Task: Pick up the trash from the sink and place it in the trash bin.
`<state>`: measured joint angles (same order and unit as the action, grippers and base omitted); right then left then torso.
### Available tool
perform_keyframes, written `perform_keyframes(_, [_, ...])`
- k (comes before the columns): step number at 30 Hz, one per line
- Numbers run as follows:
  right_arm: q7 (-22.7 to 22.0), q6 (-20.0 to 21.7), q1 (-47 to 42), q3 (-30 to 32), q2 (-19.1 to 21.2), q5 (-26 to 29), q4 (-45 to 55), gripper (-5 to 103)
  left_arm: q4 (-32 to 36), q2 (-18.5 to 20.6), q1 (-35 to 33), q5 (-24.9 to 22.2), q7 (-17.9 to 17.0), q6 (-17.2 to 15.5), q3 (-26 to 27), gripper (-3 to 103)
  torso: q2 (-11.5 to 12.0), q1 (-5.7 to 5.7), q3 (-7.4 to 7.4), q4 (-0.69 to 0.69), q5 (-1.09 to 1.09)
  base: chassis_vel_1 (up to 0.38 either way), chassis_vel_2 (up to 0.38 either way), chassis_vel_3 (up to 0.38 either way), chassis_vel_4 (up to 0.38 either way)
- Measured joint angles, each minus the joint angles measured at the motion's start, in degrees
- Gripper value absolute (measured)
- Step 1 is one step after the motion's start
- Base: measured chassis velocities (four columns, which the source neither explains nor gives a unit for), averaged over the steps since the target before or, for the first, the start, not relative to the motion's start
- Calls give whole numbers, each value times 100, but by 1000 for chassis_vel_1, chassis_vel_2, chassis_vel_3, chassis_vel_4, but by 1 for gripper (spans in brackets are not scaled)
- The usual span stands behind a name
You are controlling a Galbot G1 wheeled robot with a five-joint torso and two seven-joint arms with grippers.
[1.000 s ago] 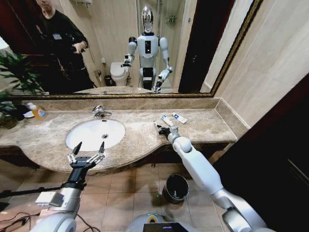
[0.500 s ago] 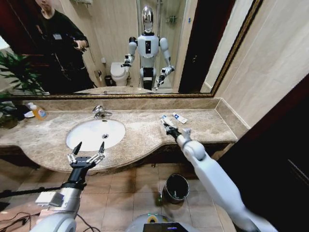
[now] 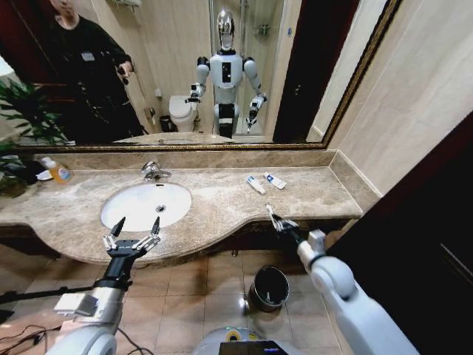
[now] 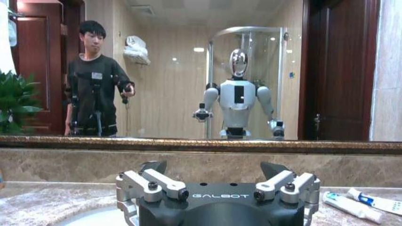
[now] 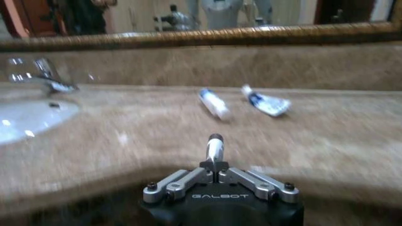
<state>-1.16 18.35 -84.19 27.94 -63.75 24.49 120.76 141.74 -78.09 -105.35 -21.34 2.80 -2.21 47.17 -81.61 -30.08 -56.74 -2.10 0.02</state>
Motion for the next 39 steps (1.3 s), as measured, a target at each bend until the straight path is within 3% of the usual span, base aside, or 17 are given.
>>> perform_keyframes(11, [380, -591, -642, 337, -486, -544, -1031, 0, 0, 0, 0, 0, 0, 0, 0, 100, 1, -1, -1, -1, -1, 0, 0, 0, 0])
perform_keyframes(19, [390, -833, -232, 193, -1102, -809, -2570, 0, 0, 0, 0, 0, 0, 0, 0, 100, 1, -1, -1, -1, -1, 0, 0, 0, 0])
perform_keyframes(31, [247, -1000, 277, 175, -1252, -774, -3829, 0, 0, 0, 0, 0, 0, 0, 0, 100, 1, -1, -1, -1, -1, 0, 0, 0, 0])
perform_keyframes(34, [285, -1034, 289, 164, -1245, -737, -3864, 3, 0, 0, 0, 0, 0, 0, 0, 100, 1, -1, -1, -1, -2, 0, 0, 0, 0])
perform_keyframes(35, [302, -1037, 279, 149, -1242, -699, -3835, 14, 0, 0, 0, 0, 0, 0, 0, 100, 1, -1, -1, -1, -2, 0, 0, 0, 0])
perform_keyframes(39, [310, -1074, 263, 139, -1247, -676, -3771, 25, 0, 0, 0, 0, 0, 0, 0, 100, 1, -1, -1, -1, -2, 0, 0, 0, 0])
